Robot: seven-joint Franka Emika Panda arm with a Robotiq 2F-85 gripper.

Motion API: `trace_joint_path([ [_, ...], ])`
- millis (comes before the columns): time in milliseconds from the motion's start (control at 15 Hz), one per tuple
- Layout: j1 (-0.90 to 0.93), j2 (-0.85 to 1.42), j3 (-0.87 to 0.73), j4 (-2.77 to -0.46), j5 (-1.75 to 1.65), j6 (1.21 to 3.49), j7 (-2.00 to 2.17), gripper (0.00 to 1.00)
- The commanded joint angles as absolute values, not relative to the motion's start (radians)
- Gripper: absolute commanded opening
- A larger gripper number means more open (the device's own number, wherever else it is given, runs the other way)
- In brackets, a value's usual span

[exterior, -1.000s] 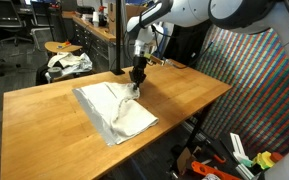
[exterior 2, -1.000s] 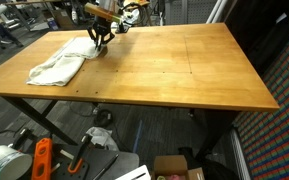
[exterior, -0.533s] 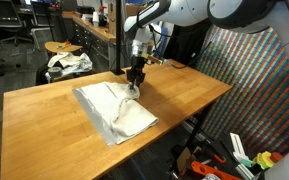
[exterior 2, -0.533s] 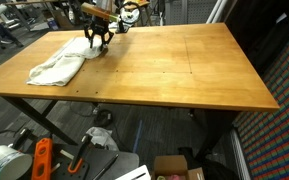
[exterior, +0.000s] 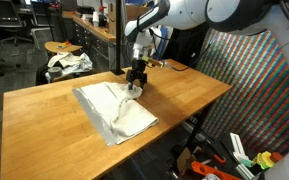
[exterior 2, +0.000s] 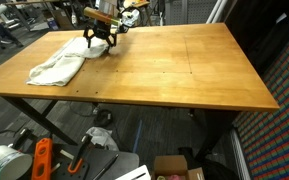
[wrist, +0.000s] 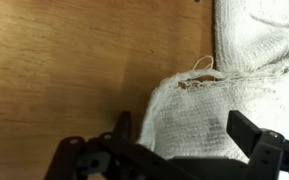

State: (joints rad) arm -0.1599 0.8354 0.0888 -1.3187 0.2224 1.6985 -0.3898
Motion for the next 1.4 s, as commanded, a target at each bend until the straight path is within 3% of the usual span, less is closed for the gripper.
trace_joint_path([
  [0,-0.164,0.852,0.093,-1.315,0.228,1.693,-0.395,1.0],
  [133,-0.168,0.85,0.097,-1.329,0.233,1.703,-0.404,1.0],
  [200,-0.168,0.847,0.096,-1.337,0.236,1.715,-0.399,0.74],
  [333,-0.171,0.843,0.096,-1.345,0.239,1.721,-0.401,0.73],
  [867,-0.184,0.832,0.102,-1.36,0.244,1.707,-0.419,0.1],
  [1067,-0.182,0.82,0.105,-1.365,0.25,1.707,-0.419,0.06],
  [1333,-0.183,0.802,0.107,-1.375,0.247,1.703,-0.425,0.11],
])
